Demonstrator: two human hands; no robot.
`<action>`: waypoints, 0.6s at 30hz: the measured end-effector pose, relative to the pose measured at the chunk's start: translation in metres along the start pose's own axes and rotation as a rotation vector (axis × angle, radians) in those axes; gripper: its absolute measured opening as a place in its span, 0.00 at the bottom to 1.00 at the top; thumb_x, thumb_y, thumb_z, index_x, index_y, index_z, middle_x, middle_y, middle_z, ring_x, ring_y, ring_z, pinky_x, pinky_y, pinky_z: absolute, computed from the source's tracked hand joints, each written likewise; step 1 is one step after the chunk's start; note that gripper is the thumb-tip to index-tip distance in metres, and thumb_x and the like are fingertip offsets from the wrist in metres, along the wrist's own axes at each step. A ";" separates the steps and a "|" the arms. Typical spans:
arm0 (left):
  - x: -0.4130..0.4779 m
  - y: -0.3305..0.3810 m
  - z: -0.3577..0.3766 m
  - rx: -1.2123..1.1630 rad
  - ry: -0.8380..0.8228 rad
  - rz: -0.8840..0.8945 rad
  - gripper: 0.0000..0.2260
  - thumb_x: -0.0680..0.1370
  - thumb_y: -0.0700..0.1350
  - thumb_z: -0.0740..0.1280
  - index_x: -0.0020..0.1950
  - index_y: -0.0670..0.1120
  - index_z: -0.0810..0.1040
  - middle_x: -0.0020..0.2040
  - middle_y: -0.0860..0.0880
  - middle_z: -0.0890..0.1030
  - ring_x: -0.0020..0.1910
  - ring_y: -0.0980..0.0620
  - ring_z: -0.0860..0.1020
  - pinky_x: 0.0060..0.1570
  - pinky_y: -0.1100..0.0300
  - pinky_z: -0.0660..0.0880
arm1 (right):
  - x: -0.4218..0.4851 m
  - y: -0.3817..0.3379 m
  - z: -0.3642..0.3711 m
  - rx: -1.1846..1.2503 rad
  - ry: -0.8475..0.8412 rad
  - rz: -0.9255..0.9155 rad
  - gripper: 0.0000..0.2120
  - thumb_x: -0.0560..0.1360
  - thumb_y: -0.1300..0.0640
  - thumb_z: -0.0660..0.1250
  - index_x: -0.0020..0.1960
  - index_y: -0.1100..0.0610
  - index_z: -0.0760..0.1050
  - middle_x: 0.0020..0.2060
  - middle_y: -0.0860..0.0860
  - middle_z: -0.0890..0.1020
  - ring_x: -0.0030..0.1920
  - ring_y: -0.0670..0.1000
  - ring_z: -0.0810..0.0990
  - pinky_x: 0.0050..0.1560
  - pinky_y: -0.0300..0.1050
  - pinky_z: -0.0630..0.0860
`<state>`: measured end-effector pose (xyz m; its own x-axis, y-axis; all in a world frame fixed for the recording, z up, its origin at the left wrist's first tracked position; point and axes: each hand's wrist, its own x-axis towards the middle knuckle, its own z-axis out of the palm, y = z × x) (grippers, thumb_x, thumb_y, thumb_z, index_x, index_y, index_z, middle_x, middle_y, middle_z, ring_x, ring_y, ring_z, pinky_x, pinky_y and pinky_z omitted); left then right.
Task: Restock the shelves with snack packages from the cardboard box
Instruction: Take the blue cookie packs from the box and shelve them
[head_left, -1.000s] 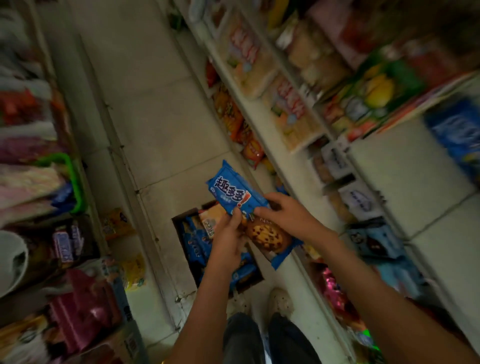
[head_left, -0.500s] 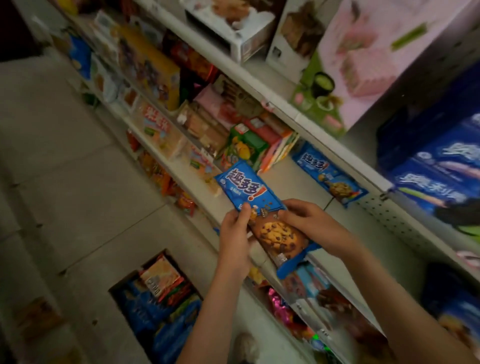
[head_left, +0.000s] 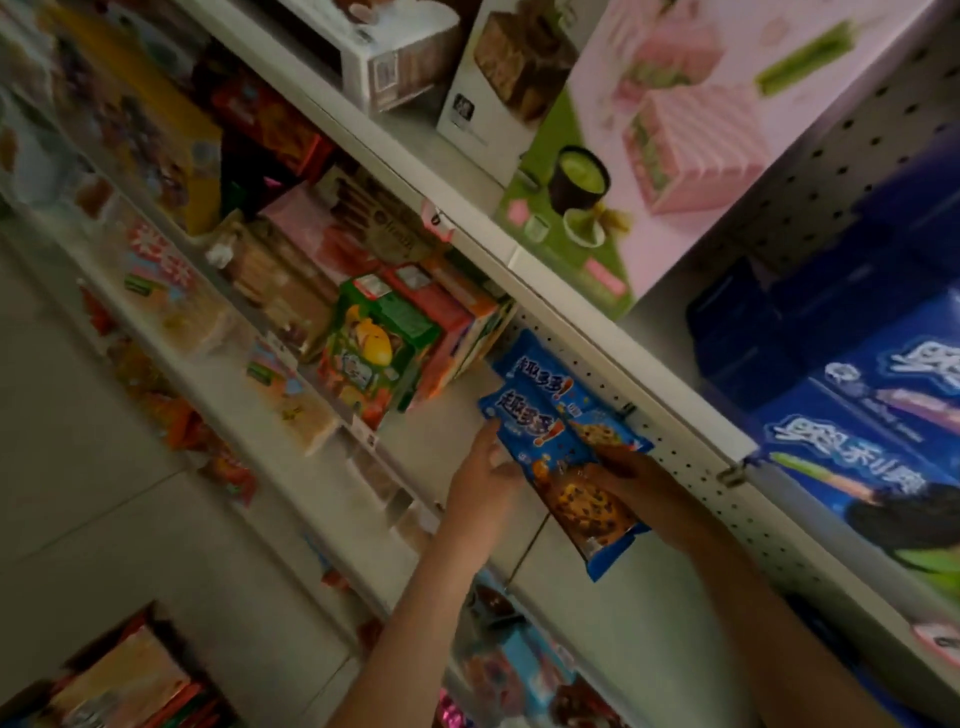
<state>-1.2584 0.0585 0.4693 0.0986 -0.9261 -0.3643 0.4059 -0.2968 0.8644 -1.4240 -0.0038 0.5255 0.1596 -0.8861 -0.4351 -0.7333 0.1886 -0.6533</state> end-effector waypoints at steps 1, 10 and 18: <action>0.010 -0.007 0.004 0.069 -0.016 0.041 0.26 0.79 0.39 0.62 0.74 0.55 0.61 0.68 0.51 0.71 0.61 0.55 0.73 0.59 0.59 0.71 | 0.009 0.004 -0.001 -0.022 0.000 -0.011 0.16 0.77 0.57 0.65 0.64 0.51 0.72 0.55 0.53 0.80 0.50 0.48 0.81 0.49 0.41 0.80; 0.062 -0.051 0.020 0.594 -0.151 0.288 0.25 0.82 0.39 0.56 0.76 0.56 0.56 0.77 0.48 0.55 0.75 0.52 0.58 0.69 0.62 0.59 | 0.087 0.030 0.002 -0.215 0.220 -0.098 0.15 0.77 0.52 0.65 0.63 0.50 0.74 0.55 0.51 0.79 0.56 0.53 0.79 0.57 0.54 0.77; 0.085 -0.058 0.051 0.762 -0.208 0.212 0.25 0.80 0.39 0.58 0.76 0.45 0.55 0.73 0.40 0.62 0.67 0.41 0.69 0.63 0.50 0.70 | 0.102 0.029 -0.003 -0.401 0.330 -0.229 0.18 0.76 0.54 0.65 0.66 0.54 0.72 0.56 0.52 0.77 0.54 0.44 0.72 0.49 0.31 0.70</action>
<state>-1.3199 -0.0153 0.4060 -0.0969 -0.9825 -0.1593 -0.3387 -0.1180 0.9335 -1.4310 -0.0902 0.4634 0.1763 -0.9830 -0.0506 -0.9081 -0.1426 -0.3936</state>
